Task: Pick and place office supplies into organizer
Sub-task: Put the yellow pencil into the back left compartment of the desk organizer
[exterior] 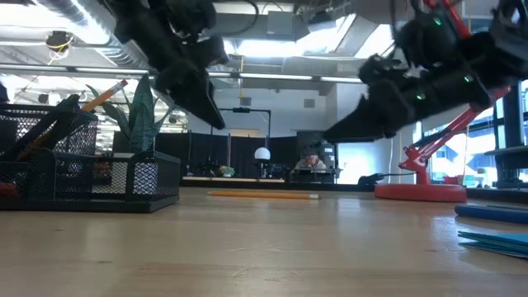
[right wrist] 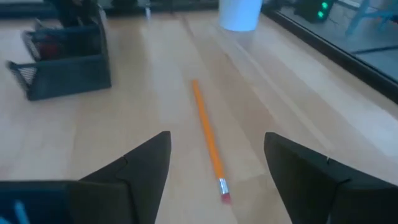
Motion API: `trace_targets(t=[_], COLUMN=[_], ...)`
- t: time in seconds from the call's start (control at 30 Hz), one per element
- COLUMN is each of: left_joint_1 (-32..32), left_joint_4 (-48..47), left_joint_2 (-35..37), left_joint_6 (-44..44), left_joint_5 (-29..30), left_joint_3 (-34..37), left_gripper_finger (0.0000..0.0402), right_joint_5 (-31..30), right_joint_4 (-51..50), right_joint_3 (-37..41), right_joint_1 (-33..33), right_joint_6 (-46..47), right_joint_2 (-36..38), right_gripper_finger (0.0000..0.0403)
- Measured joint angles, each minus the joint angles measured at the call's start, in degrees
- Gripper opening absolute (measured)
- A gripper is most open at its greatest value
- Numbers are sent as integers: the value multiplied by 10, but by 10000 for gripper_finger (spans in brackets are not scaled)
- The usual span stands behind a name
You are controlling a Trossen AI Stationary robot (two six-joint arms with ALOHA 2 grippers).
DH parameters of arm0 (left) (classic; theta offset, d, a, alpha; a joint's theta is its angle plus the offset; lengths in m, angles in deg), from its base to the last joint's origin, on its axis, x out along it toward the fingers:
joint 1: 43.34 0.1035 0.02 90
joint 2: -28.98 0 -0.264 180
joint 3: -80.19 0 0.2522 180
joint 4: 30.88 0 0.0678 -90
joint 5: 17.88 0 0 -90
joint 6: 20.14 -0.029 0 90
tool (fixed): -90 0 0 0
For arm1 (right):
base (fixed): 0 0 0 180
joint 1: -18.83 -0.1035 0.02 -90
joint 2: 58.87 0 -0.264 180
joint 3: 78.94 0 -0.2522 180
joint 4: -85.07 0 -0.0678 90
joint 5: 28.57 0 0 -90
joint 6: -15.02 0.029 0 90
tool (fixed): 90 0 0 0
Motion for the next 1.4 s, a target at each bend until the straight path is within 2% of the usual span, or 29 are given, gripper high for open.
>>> trace_targets(t=[0.07,0.17,0.3,0.53,1.0,1.17,1.4], left_joint_1=[0,-1,-1,-7,-13,-13,-13], left_joint_4=[7,18,22,22,22,22,22], left_joint_2=[-12,-13,-4,0,0,0,0], left_joint_6=[-1,-1,13,15,15,15,16], left_joint_5=[-1,-2,-2,-2,-1,-1,-1], left_joint_3=[-5,-6,-7,-7,-6,-6,-6], left_gripper_finger=[125,124,120,119,118,115,116], right_joint_5=[30,57,104,174,190,190,171], right_joint_4=[58,76,80,121,313,305,243], right_joint_3=[33,57,42,18,14,-2,-22], right_joint_1=[17,42,63,106,113,113,119], right_joint_6=[-1,-3,-38,-59,-59,-59,-45], right_joint_2=[0,0,-16,-102,-281,-305,-307], right_gripper_finger=[261,261,261,261,261,261,261])
